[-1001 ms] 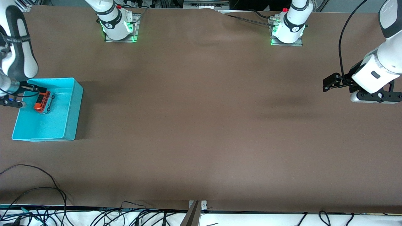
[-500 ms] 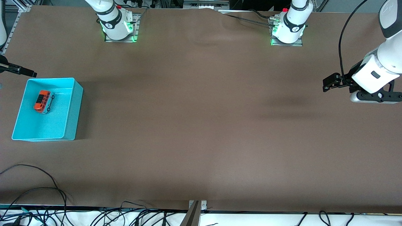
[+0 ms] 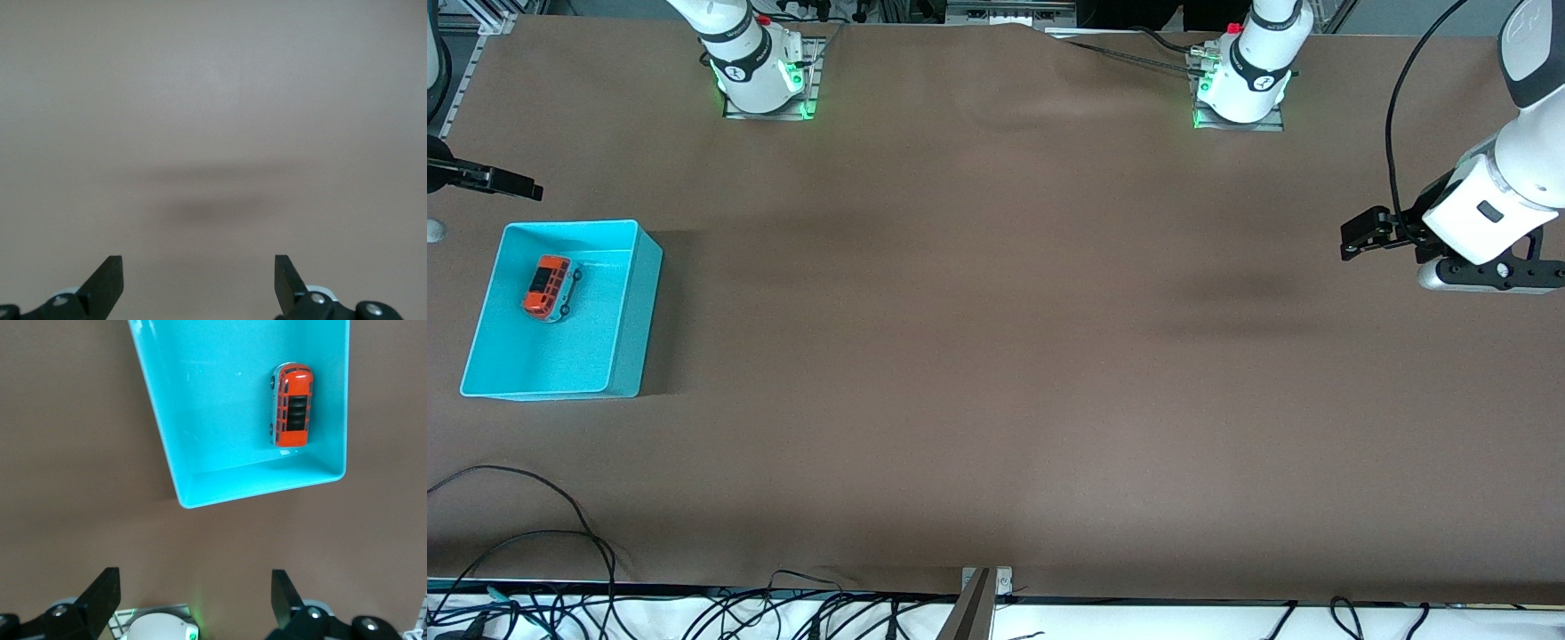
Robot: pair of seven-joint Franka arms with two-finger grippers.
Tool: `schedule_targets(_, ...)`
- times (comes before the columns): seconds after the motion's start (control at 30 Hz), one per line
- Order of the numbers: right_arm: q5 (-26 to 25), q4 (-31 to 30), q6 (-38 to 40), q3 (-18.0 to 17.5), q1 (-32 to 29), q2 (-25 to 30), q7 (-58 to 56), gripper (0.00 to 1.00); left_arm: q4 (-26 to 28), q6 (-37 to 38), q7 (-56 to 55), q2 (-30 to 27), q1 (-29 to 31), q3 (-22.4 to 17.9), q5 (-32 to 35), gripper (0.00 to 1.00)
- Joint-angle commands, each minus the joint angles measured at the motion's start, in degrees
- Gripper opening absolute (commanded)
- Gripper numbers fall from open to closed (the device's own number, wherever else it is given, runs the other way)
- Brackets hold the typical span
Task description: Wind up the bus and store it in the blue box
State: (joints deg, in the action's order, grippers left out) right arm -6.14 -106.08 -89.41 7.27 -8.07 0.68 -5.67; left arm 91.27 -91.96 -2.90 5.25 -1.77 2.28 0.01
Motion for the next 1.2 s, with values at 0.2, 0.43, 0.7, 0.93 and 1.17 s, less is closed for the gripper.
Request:
schedule_targets(0.2,4.38,9.48,11.53,-1.2,-0.19,-0.33,1.28,1.0,-0.22,0.47,0.0,-0.16,0.01,0.01,-1.33,1.0)
schedule_targets(0.43,9.21,13.7,13.65,-1.2,0.6,-0.5,1.89,1.0,-0.22,0.47,0.0,-0.07,0.01,-0.08,-1.33,1.0)
schedule_targets(0.7,9.48,16.96,13.56,-3.21,2.89,-1.65,6.99,1.0,-0.22,0.47,0.0,-0.07,0.01,-0.08,-1.42,1.0)
schedule_targets(0.93,8.77,17.4,13.65,-6.03,3.33,-1.65,7.17,1.0,-0.22,0.47,0.0,-0.07,0.1,-0.08,-1.42,1.0)
schedule_targets(1.17,8.86,17.4,12.33,-7.7,3.68,-1.65,8.75,1.0,-0.22,0.47,0.0,-0.07,0.1,-0.08,-1.42,1.0)
